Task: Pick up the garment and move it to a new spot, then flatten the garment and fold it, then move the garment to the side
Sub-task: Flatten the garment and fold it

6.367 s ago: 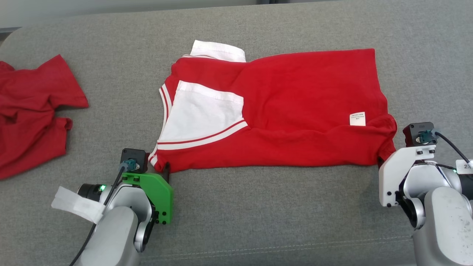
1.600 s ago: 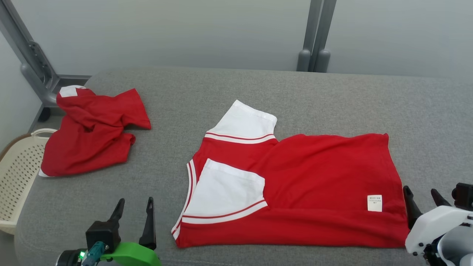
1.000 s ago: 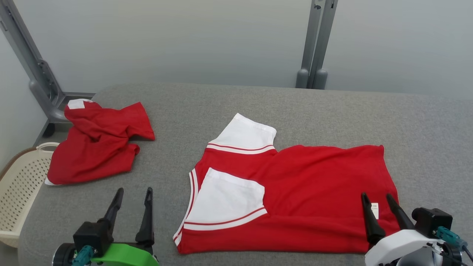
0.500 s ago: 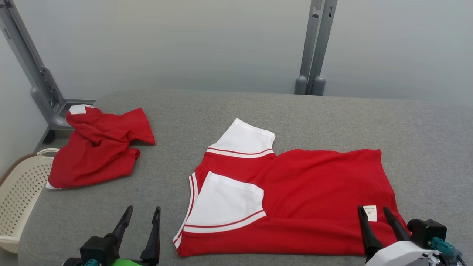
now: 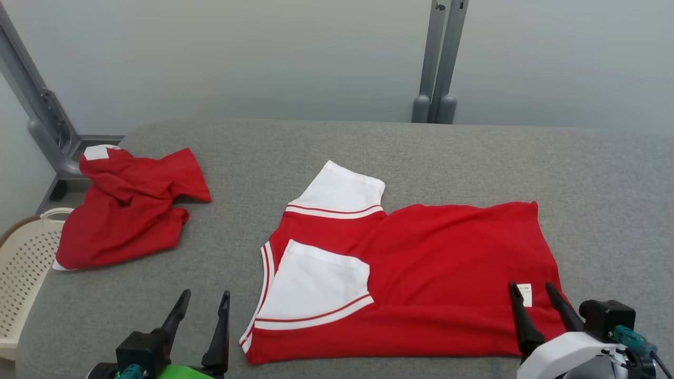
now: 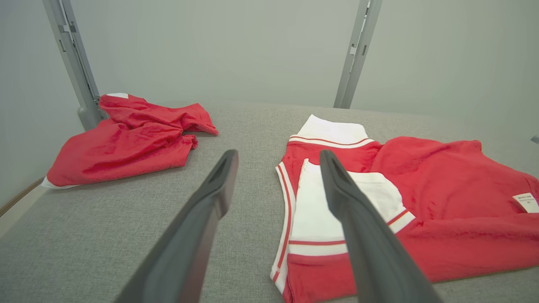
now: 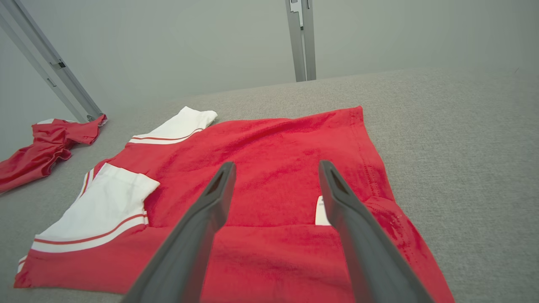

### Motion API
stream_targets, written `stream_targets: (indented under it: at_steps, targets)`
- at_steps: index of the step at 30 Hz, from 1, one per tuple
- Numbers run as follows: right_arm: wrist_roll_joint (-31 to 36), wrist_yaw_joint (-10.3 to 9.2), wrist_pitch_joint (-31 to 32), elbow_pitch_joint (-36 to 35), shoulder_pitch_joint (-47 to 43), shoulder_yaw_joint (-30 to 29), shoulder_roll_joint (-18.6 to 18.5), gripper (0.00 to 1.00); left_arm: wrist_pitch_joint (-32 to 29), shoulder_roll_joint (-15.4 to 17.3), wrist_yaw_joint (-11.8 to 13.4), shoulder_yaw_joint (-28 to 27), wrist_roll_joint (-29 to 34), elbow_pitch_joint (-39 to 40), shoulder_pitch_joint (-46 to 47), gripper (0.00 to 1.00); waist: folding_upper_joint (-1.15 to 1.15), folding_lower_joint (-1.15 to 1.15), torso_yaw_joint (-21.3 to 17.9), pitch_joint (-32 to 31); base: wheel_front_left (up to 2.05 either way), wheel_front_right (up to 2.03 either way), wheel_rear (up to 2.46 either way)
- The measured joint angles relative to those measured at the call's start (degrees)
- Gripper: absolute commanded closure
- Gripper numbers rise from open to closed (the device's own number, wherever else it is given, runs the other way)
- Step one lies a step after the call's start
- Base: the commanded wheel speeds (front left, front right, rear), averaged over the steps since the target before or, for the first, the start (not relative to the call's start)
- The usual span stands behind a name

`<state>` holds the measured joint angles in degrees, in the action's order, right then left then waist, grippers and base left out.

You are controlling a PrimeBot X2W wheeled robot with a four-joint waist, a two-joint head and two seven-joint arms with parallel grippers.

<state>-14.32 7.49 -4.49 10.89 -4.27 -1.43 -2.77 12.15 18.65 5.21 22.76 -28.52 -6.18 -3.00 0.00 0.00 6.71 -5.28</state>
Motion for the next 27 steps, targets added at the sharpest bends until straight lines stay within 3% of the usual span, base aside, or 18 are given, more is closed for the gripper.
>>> stream_targets:
  at_steps: [6,15,22,27]
  targets:
    - [0.3,0.00,1.0,-1.1,0.3,0.5,0.0,0.00,-2.6,0.6,-1.5,1.0,-0.1,-2.5,3.3,0.00,0.00,0.00,-0.7,0.9,0.00,0.00,0.00]
    - [0.5,0.00,2.0,-3.4,2.4,3.2,0.0,0.00,-10.6,-0.2,-6.0,2.9,-0.2,-12.9,20.2,0.00,0.00,0.00,-3.6,3.9,0.00,0.00,0.00]
    - [2.1,0.00,5.0,-6.1,10.3,4.2,0.0,0.00,-14.0,-1.9,-7.9,3.2,-0.1,-21.9,34.8,0.00,0.00,0.00,-6.6,9.4,0.00,0.00,0.00]
    - [2.6,0.00,12.1,-5.5,20.0,4.3,0.0,0.00,-16.9,-2.7,-8.6,3.4,0.4,-28.2,44.7,0.00,0.00,0.00,-8.9,14.5,0.00,0.00,0.00]
